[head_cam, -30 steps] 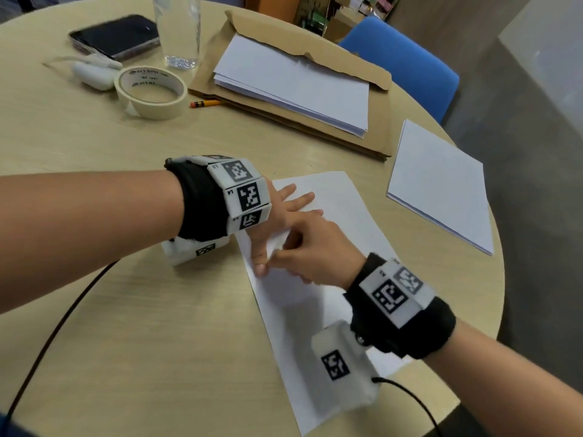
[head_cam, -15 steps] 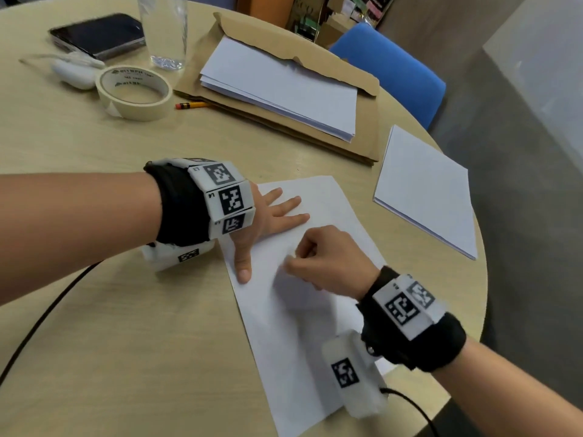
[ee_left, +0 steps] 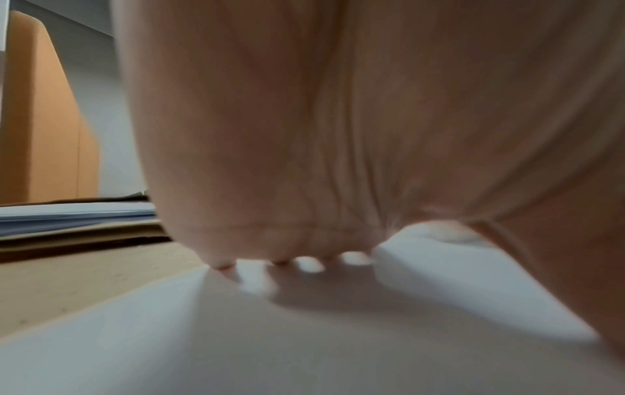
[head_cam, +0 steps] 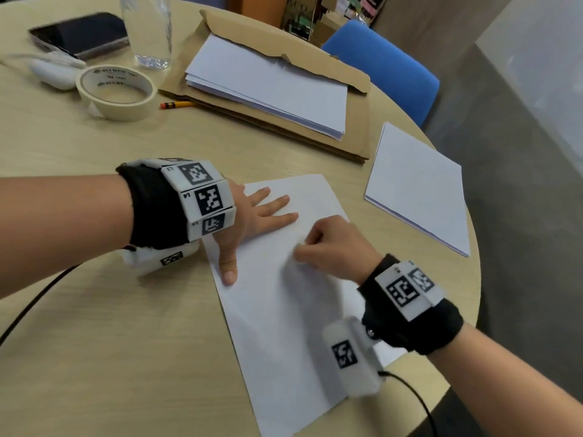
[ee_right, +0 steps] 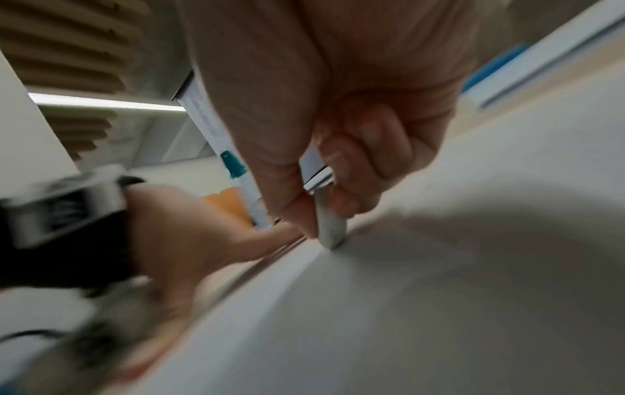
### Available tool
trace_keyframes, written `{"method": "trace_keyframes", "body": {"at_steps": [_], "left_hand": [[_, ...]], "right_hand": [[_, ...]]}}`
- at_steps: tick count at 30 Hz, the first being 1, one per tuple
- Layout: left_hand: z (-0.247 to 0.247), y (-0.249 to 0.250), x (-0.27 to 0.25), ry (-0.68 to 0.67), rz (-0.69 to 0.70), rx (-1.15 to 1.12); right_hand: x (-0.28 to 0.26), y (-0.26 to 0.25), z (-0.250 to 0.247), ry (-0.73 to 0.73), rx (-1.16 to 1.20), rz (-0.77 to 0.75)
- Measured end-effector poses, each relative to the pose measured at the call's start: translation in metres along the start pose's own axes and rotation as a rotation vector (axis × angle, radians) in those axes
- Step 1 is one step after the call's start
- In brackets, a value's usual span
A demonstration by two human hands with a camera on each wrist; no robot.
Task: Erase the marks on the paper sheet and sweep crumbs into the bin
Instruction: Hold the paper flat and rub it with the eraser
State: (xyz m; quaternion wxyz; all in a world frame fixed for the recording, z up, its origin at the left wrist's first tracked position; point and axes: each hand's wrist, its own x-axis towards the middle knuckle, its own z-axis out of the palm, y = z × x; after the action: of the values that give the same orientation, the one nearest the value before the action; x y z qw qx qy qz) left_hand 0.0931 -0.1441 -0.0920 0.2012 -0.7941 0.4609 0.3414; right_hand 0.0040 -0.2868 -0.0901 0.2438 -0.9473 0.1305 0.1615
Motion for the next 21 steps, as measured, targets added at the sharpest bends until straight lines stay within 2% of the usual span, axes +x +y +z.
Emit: {"method": "trace_keyframes", "body": {"at_steps": [3,5,7,10,12,18,21], "left_hand": [[0.001,-0.001,0.000,0.005,0.002,0.000],[0.001,-0.001,0.000,0.000,0.001,-0.007],[0.000,0.000,-0.001,0.003,0.002,-0.019],[-0.001,0.000,-0.001,-0.003,0.001,-0.028],[0.000,0.001,-0.001,-0.004,0.005,-0.029],[0.002,-0.001,0.000,-0.002,0.008,-0.034],[0.002,-0.005,0.000,0.048,0.053,-0.086]], "right_hand": [[0.011,0.028,-0.029,0.187,-0.061,0.185],[0.011,0.032,-0.038,0.216,-0.086,0.206],[0.005,0.019,-0.029,0.158,-0.065,0.112],[-0.007,-0.004,-0.001,-0.031,-0.015,-0.081],[-0.011,-0.001,0.001,-0.062,-0.042,-0.096],[-0.003,0.041,-0.034,0.148,-0.080,0.185],[-0.001,0.041,-0.039,0.137,0.058,0.201]]}}
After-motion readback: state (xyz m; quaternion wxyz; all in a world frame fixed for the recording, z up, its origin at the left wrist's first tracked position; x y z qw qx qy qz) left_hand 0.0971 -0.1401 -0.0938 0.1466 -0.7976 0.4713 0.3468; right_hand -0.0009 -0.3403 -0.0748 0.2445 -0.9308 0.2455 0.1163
